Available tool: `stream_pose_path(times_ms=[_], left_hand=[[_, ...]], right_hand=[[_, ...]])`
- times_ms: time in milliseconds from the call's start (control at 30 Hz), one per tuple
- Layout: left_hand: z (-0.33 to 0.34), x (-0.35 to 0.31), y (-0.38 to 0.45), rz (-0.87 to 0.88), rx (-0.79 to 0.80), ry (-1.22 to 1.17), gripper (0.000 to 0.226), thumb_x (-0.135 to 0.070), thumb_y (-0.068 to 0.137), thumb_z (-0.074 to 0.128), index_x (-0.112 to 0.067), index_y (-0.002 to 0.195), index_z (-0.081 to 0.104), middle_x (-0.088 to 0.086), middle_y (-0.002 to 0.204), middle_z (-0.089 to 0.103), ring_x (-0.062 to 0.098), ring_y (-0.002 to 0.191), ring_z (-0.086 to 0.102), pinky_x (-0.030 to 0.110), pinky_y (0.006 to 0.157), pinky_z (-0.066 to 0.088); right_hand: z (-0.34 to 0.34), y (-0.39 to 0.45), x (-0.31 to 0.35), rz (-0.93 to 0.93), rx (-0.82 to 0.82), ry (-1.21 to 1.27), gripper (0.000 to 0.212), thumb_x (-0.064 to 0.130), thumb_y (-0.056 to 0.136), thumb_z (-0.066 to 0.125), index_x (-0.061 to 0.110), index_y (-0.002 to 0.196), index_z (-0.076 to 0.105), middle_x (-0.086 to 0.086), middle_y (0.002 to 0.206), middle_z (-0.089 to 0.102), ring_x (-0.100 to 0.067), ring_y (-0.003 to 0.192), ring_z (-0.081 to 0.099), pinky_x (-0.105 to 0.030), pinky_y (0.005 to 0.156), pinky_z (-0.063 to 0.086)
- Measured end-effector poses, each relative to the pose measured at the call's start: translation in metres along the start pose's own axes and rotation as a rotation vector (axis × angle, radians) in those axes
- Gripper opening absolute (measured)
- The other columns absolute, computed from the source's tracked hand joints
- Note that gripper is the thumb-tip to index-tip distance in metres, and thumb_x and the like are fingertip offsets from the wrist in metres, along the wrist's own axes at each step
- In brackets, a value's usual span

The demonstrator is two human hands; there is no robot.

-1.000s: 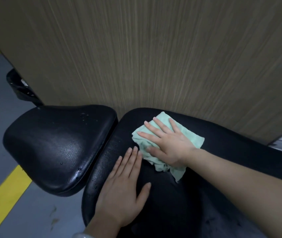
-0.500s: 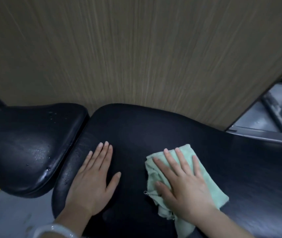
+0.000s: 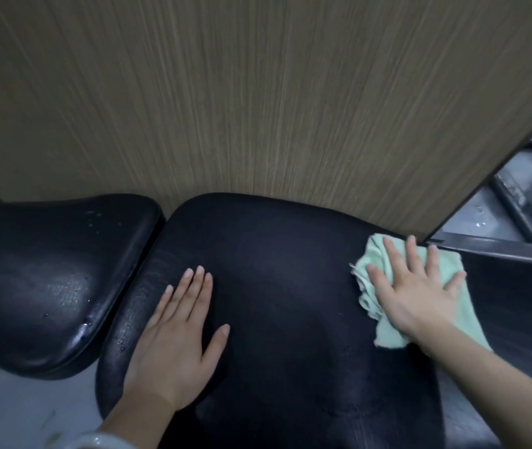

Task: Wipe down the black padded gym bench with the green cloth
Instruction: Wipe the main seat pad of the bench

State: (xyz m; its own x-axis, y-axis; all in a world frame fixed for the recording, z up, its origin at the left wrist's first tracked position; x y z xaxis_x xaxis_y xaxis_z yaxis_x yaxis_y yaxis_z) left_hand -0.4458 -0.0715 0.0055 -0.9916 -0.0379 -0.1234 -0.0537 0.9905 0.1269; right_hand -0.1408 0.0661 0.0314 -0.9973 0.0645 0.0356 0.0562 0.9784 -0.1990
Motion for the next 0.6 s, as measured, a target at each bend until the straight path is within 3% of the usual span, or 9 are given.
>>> stream_pose_path(times_ms=[233, 300, 433, 500, 600], left_hand=[[0.001, 0.000, 0.001, 0.007, 0.008, 0.009, 0.069, -0.051, 0.096, 0.023, -0.006, 0.149, 0.025, 0.005, 0.157, 0.021, 0.012, 0.146, 0.010, 0.032, 0.115, 0.008], [0.002, 0.001, 0.001, 0.011, 0.017, 0.005, 0.070, -0.052, 0.097, 0.018, -0.006, 0.149, 0.025, 0.006, 0.157, 0.021, 0.012, 0.146, 0.011, 0.033, 0.115, 0.009], [0.003, 0.002, 0.000, 0.021, 0.030, 0.013, 0.072, -0.055, 0.098, 0.013, -0.005, 0.149, 0.025, 0.007, 0.157, 0.021, 0.013, 0.146, 0.011, 0.034, 0.115, 0.009], [0.002, 0.002, 0.000, 0.023, 0.030, -0.003, 0.072, -0.055, 0.097, 0.016, -0.006, 0.149, 0.024, 0.006, 0.158, 0.020, 0.012, 0.146, 0.009, 0.032, 0.116, 0.006], [0.001, 0.003, 0.001, 0.014, 0.029, -0.031, 0.073, -0.054, 0.094, 0.021, -0.008, 0.150, 0.021, 0.003, 0.158, 0.016, 0.009, 0.147, 0.005, 0.029, 0.117, 0.002]], right_hand=[[0.012, -0.020, 0.093, -0.323, -0.002, -0.009, 0.065, 0.066, 0.090, 0.004, 0.042, 0.148, -0.015, 0.004, 0.158, -0.023, -0.027, 0.143, -0.027, -0.063, 0.110, -0.015], [0.020, -0.042, 0.103, -0.422, -0.055, 0.015, 0.066, 0.066, 0.089, 0.006, 0.042, 0.150, -0.006, 0.002, 0.161, -0.012, -0.029, 0.145, -0.019, -0.063, 0.110, -0.014], [0.031, -0.077, 0.094, -0.515, -0.116, 0.027, 0.059, 0.061, 0.092, 0.029, 0.034, 0.143, 0.039, -0.002, 0.152, 0.037, -0.031, 0.142, 0.029, -0.061, 0.105, 0.012], [0.033, -0.084, 0.081, -0.516, -0.116, 0.007, 0.057, 0.062, 0.093, 0.028, 0.034, 0.141, 0.043, 0.001, 0.150, 0.041, -0.028, 0.140, 0.033, -0.059, 0.103, 0.017], [0.030, -0.084, 0.055, -0.473, -0.114, 0.023, 0.060, 0.065, 0.093, 0.022, 0.038, 0.144, 0.037, 0.005, 0.154, 0.032, -0.025, 0.145, 0.022, -0.056, 0.108, 0.009]])
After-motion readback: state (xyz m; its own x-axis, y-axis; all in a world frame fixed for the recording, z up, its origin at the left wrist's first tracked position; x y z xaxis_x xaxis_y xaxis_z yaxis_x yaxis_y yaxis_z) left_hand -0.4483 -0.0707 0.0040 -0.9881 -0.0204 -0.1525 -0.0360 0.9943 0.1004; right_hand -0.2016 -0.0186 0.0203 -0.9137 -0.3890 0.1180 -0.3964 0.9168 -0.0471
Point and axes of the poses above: each hand's wrist, its own y-axis towards the middle knuckle, its own z-axis out of the palm, x = y × z, the point moved 3 cm from there along y, towards the middle knuckle
